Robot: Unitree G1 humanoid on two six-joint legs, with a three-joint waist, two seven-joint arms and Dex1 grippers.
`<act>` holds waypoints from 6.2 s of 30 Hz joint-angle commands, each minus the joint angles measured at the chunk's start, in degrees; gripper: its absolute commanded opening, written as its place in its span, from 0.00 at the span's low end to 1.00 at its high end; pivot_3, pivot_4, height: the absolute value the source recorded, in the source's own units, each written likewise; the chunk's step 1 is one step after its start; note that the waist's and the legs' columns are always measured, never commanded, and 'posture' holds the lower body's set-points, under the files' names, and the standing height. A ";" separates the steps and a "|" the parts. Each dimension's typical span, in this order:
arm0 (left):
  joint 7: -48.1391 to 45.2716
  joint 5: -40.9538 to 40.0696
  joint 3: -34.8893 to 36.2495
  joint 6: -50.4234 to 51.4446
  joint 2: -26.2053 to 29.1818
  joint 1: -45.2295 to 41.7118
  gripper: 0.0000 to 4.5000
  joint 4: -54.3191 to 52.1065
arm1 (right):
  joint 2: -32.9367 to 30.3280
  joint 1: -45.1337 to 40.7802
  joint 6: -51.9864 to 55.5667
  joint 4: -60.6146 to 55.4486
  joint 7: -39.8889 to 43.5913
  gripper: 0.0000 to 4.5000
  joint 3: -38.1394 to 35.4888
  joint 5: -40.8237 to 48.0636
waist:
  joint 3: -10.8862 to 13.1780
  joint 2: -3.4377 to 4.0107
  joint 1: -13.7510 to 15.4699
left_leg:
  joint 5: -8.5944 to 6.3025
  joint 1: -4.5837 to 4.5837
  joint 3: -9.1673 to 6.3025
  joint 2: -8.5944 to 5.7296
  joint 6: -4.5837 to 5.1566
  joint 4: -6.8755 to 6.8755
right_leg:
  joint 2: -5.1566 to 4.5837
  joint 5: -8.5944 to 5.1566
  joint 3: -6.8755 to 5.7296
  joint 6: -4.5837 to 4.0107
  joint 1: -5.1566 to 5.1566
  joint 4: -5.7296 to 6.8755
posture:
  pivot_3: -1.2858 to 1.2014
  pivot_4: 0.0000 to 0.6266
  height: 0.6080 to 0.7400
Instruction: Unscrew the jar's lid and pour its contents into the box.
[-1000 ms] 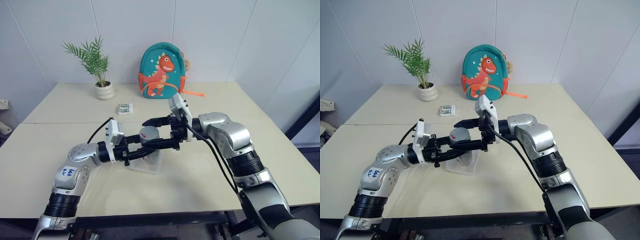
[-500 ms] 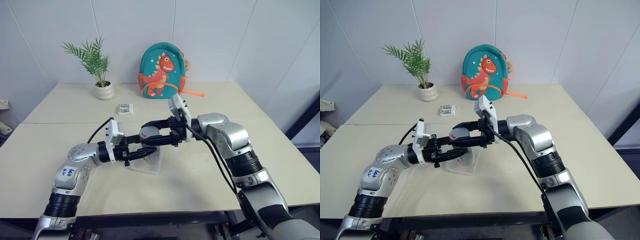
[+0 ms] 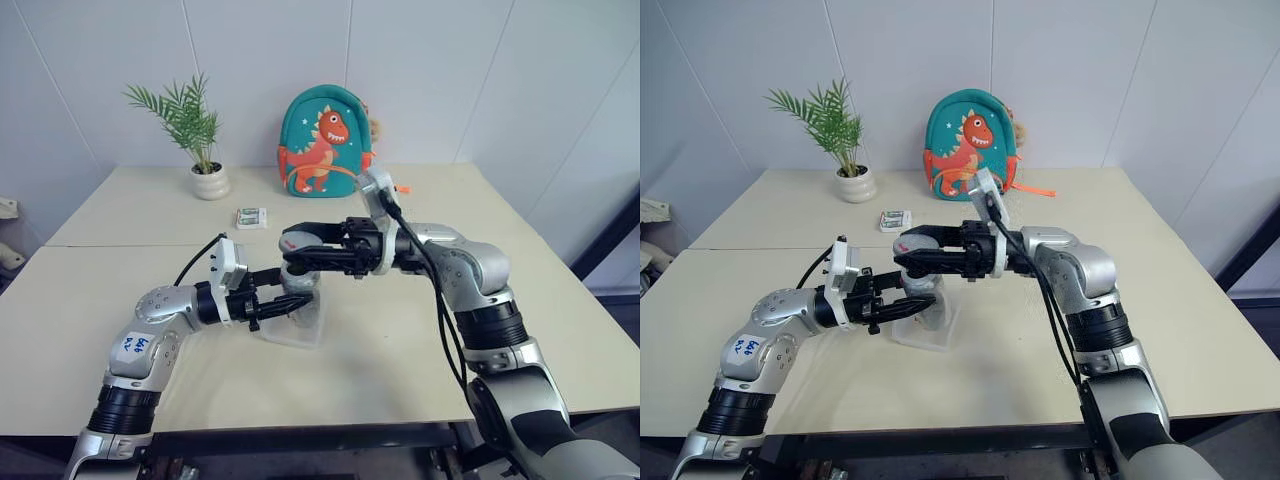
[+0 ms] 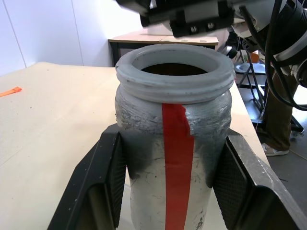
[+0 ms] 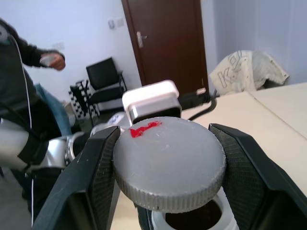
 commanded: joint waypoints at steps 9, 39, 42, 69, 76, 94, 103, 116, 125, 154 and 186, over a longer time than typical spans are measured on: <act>2.94 -3.31 4.10 6.11 3.62 0.59 0.49 -4.95 | -11.64 12.29 -16.53 5.71 -10.67 0.66 -7.30 -11.36 | 0.00 -0.02 0.09 | -0.01 -0.03 0.09 -0.02 0.02 -0.01 | 0.00 0.02 0.09 0.04 0.00 -0.10 | 0.52 0.24 1.00; 6.67 0.08 6.49 2.16 7.07 -4.63 0.49 -2.42 | -13.76 22.30 -31.45 6.09 -11.07 0.99 -8.85 -14.57 | 0.01 0.00 -1.43 | 0.02 0.08 0.27 -0.03 0.05 0.01 | 0.04 0.11 0.36 0.19 0.00 -0.02 | 0.52 0.24 1.00; 7.21 2.37 6.09 1.70 9.26 -4.24 0.49 -2.72 | -17.45 22.83 -24.94 -5.67 -6.83 0.99 -7.68 -10.27 | 0.01 -0.01 -1.38 | 0.01 0.09 0.25 -0.02 0.04 0.01 | 0.06 0.10 0.34 0.20 0.02 -0.04 | 0.52 0.24 1.00; 10.80 14.29 4.16 -9.07 13.78 -5.00 0.49 3.70 | -24.93 29.93 -9.66 -30.86 -7.98 0.99 -7.94 0.84 | 0.00 -0.04 -0.92 | 0.00 0.06 0.28 -0.02 0.06 0.03 | 0.04 0.08 0.34 0.16 0.02 -0.10 | 0.52 0.24 1.00; 22.28 35.89 -3.53 -26.19 16.63 -9.50 0.49 7.22 | -23.73 29.93 -10.12 -29.96 -9.68 0.99 -7.87 0.72 | 0.00 -0.04 -0.22 | 0.01 0.06 0.28 -0.02 0.06 0.04 | 0.05 0.09 0.34 0.17 0.02 -0.10 | 0.52 0.24 1.00; 90.75 128.46 -28.94 -32.08 27.66 -11.48 0.49 2.47 | -15.55 27.30 -9.20 -27.10 -17.92 0.99 -7.74 1.23 | -0.01 -0.06 0.17 | -0.01 0.08 0.44 -0.04 0.16 0.07 | 0.02 0.15 0.43 0.27 -0.02 0.01 | 0.52 0.24 1.00; 84.32 119.07 -25.28 -32.51 25.34 -12.99 0.49 7.04 | -14.07 26.95 -9.61 -26.22 -18.54 0.99 -8.04 2.14 | -0.01 -0.07 0.24 | -0.04 0.03 0.45 -0.03 0.20 0.05 | -0.01 0.14 0.42 0.26 -0.05 0.01 | 0.52 0.24 1.00; 37.59 41.83 5.22 -13.61 11.93 2.47 0.49 -0.94 | -15.53 27.79 -8.35 -25.74 -16.32 0.99 -8.15 3.49 | -0.02 -0.06 0.13 | -0.03 0.05 0.52 0.15 0.19 0.29 | 0.07 0.20 0.36 0.13 -0.04 0.11 | 0.52 0.24 1.00; 32.26 21.38 18.99 13.61 5.58 13.06 0.49 -16.32 | -17.95 28.99 -7.10 -27.01 -13.41 0.99 -5.81 2.90 | -0.02 -0.08 0.05 | -0.04 0.08 0.51 0.25 0.18 0.69 | 0.19 0.27 0.37 0.10 0.10 0.12 | 0.52 0.24 1.00; 27.30 11.61 18.53 0.96 2.07 20.51 1.00 -4.86 | -20.32 30.39 -8.17 -26.67 -12.11 1.00 -4.32 0.19 | -0.04 -0.10 0.05 | -0.04 0.07 0.75 0.34 0.18 0.77 | 0.23 0.25 0.52 -0.32 0.16 -0.27 | 0.52 0.24 1.00; 5.29 -0.29 27.69 -0.76 22.36 34.86 1.00 -21.50 | -21.70 24.69 -23.45 -17.77 2.74 1.00 0.31 -8.52 | -0.04 -0.10 -0.14 | -0.09 0.08 0.91 0.48 0.14 0.23 | 0.21 -0.13 0.56 -1.06 0.01 -0.68 | 0.52 0.24 1.00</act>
